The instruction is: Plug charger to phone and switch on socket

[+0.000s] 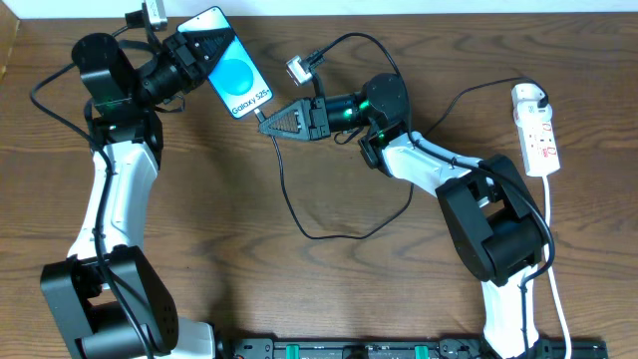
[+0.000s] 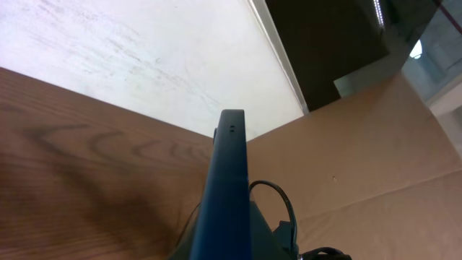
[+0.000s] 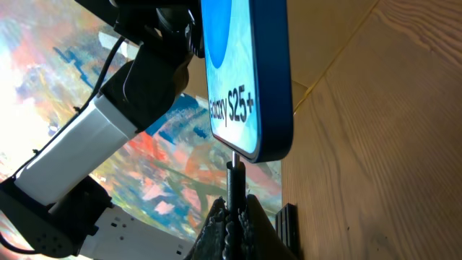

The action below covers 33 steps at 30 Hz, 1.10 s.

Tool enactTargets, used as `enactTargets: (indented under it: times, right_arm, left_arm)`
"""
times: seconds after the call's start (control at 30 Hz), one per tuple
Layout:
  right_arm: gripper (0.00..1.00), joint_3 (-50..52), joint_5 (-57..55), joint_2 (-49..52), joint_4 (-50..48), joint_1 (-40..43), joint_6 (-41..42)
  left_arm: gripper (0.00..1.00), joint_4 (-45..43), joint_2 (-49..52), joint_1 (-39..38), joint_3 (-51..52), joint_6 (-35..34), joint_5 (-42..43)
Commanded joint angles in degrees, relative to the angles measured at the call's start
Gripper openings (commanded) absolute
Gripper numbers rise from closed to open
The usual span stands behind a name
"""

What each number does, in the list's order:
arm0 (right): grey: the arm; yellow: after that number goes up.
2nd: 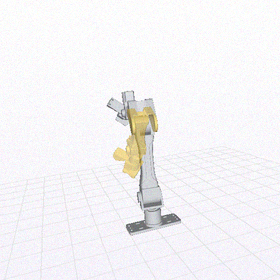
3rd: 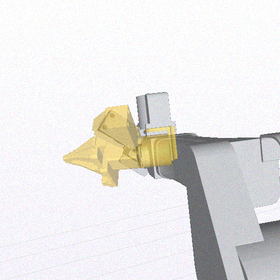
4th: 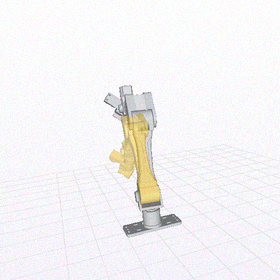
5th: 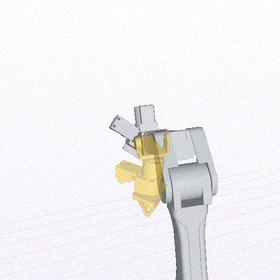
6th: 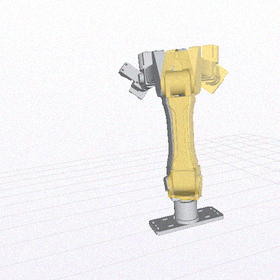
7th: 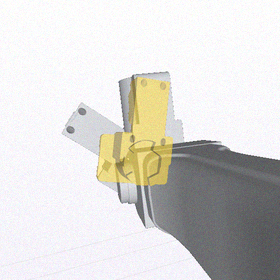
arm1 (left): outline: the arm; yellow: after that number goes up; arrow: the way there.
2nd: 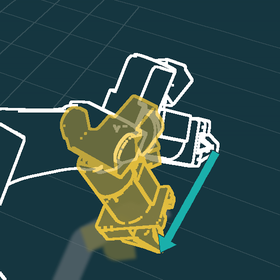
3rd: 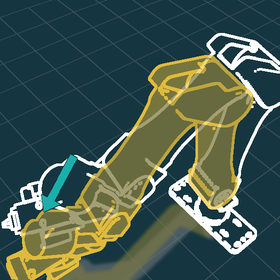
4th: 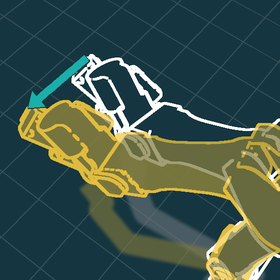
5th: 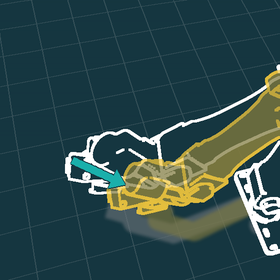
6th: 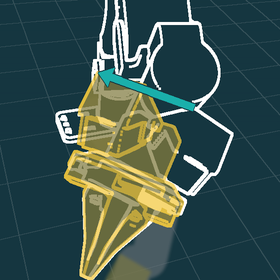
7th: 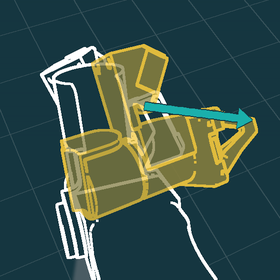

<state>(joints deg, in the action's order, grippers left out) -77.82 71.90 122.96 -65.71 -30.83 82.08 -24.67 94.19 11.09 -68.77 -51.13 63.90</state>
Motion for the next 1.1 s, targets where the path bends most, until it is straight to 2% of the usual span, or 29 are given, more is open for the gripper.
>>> enactTargets:
  times: [0.0, 0.53, 0.9, 1.07]
  right_arm:
    - [0.01, -0.9, -8.2, 0.0, -0.8, 0.5, 0.6]
    - [0.01, -0.9, -10.1, 0.0, -0.8, 0.5, 5.5]
    - [0.01, -0.9, -9.2, 0.0, -0.7, 0.4, -2.3]
    - [0.01, -0.9, -9.9, 0.0, -0.8, 0.4, -2.6]
  left_arm:
    - [0.08, 0.1, -0.6, -0.9, 0.1, 0.7, 6.0]
    - [0.07, 0.1, -0.6, -0.9, 0.1, -0.4, 5.9]
    - [0.08, -0.1, -0.6, -0.9, 0.1, -4.6, 4.9]
    - [0.07, -0.1, -0.6, -0.9, 0.1, -5.3, 4.9]
